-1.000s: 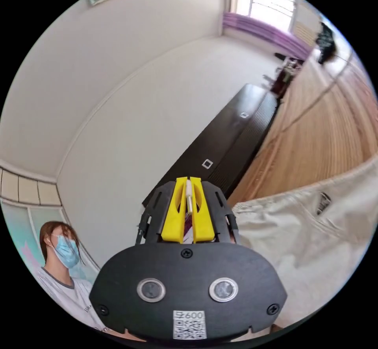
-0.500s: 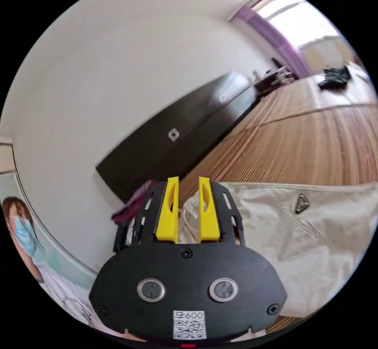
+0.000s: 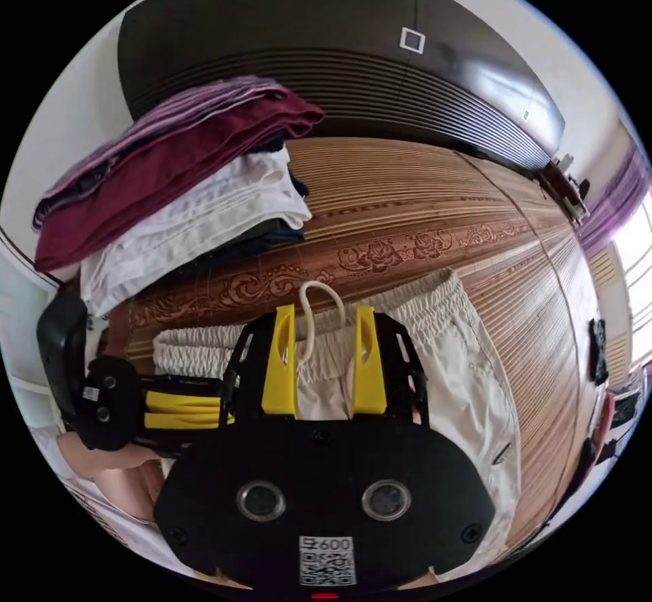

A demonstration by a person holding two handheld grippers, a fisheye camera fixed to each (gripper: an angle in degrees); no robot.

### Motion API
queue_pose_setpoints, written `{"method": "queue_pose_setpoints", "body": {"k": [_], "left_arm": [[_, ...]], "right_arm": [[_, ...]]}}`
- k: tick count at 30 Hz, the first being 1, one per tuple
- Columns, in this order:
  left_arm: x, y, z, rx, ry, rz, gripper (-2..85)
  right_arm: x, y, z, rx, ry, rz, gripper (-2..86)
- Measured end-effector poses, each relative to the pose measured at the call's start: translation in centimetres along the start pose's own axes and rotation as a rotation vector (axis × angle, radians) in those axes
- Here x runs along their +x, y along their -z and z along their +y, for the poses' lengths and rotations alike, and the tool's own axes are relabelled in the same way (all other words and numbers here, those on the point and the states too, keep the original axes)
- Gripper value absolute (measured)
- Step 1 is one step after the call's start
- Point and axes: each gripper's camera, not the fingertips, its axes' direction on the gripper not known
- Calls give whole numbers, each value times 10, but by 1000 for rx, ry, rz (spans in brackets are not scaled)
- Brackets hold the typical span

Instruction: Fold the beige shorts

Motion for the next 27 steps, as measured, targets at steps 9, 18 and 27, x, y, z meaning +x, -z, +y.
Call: {"method": "queue_pose_setpoints", "body": {"k": [9, 18, 27], "left_arm": [[4, 5, 1, 4, 12, 36, 1], [20, 6, 1, -1, 0, -1, 0], [29, 6, 3, 1, 9, 18, 0]], "right_arm": [[-72, -39, -5, -28, 145, 217, 50], [7, -32, -5, 29, -242, -154, -7], [139, -3, 58, 422, -711, -886, -9]]}}
